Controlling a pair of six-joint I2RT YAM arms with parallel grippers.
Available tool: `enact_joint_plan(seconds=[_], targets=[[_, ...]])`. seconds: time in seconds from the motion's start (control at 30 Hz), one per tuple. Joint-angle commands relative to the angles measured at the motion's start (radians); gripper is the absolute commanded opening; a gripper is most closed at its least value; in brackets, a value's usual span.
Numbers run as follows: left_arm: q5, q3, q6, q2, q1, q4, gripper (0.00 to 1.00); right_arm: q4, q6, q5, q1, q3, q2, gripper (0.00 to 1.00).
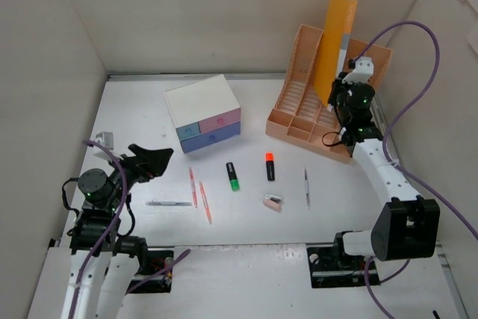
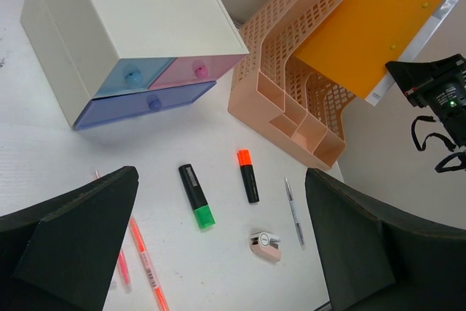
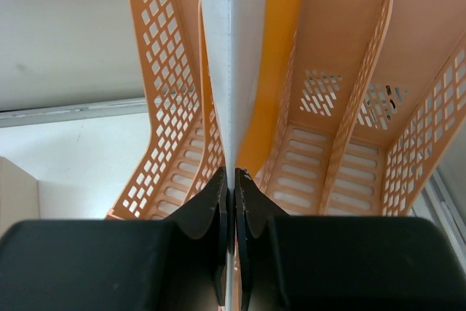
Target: Organize the desk
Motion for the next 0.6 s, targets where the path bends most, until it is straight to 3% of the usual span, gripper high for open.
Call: enact_joint_plan(seconds=[0.0, 0.23, 0.57], targets=[[-0.01, 0.053, -0.006, 0.017, -0.003, 0.05, 0.95, 0.169, 0.018, 0.009, 0.011, 0.022, -0.018, 0.0], [-0.018, 0.043, -0.013, 0.011, -0.003, 0.055, 0.95, -0.017, 0.091, -0.037, 0.011, 0.231, -0.043, 0.0], [-0.022, 0.027, -0.015, -0.01, -0.003, 0.053, 0.95, -0.098, 0.116, -0.014, 0.011, 0.285, -0.037, 0.0]])
